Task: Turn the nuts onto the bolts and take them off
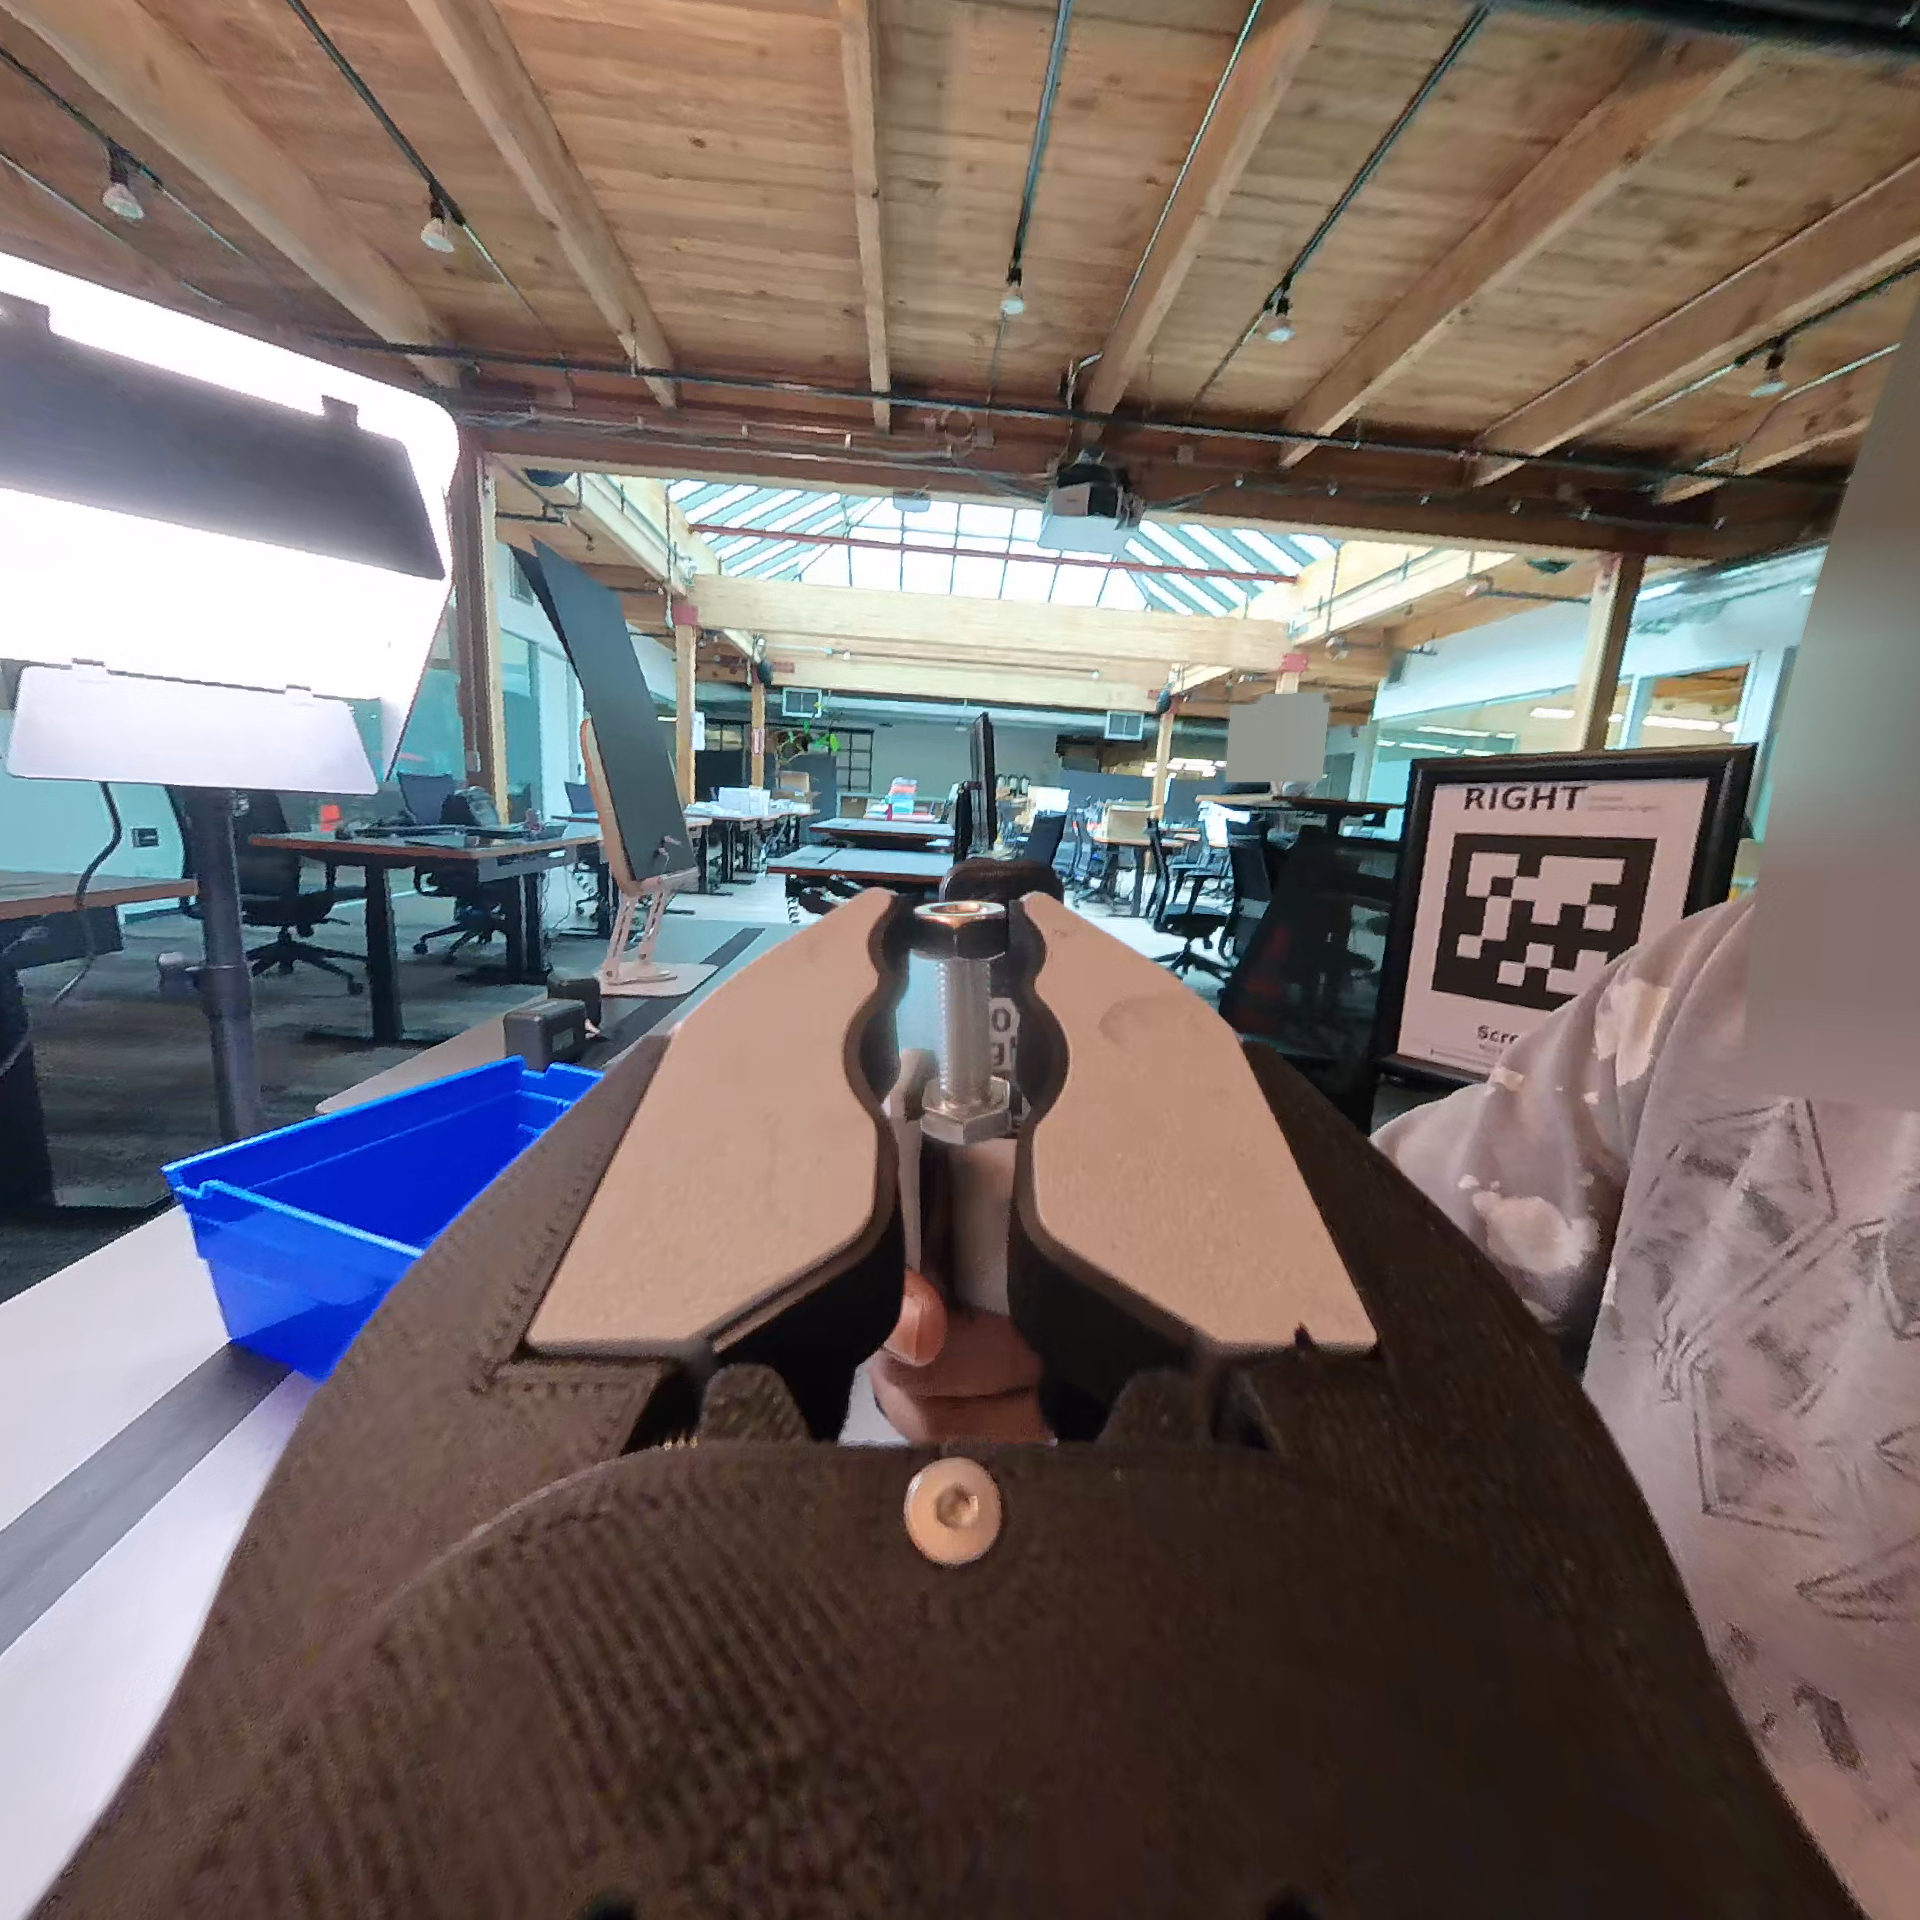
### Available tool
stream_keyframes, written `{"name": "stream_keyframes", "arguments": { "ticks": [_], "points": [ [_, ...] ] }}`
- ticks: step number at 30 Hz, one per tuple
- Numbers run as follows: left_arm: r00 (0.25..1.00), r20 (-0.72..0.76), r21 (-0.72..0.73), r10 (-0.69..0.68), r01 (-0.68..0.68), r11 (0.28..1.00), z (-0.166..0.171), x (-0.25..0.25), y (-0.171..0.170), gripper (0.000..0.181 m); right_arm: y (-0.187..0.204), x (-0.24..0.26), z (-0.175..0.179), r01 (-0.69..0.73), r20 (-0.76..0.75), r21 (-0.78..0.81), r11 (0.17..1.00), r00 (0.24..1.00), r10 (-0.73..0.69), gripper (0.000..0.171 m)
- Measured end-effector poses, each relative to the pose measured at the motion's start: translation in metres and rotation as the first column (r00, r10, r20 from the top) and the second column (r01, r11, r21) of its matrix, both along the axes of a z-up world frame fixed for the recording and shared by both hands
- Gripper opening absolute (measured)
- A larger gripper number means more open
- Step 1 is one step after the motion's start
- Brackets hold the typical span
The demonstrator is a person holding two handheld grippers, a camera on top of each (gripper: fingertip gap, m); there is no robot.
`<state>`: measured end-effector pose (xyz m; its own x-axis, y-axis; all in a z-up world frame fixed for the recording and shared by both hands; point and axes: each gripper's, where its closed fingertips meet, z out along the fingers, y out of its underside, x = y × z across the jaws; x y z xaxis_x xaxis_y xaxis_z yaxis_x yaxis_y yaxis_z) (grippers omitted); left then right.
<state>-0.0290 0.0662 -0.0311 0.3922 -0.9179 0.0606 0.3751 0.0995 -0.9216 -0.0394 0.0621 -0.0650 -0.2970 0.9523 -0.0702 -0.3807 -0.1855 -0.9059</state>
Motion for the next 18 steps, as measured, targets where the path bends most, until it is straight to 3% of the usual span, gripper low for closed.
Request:
{"name": "stream_keyframes", "arguments": {
  "ticks": [8,18],
  "points": [
    [0.998,0.051,0.008,-0.029,0.028,1.0,0.002,0.005,-0.002,0.018,-0.002,0.001,0.003,0.044,-0.043,0.004,0.999,0.998,-0.044,0.017],
    [0.996,-0.084,0.02,0.012,-0.011,1.0,-0.009,0.005,0.0,0.018,-0.001,-0.005,-0.008,0.095,0.059,0.078,0.992,0.993,-0.1,0.017]
  ]
}}
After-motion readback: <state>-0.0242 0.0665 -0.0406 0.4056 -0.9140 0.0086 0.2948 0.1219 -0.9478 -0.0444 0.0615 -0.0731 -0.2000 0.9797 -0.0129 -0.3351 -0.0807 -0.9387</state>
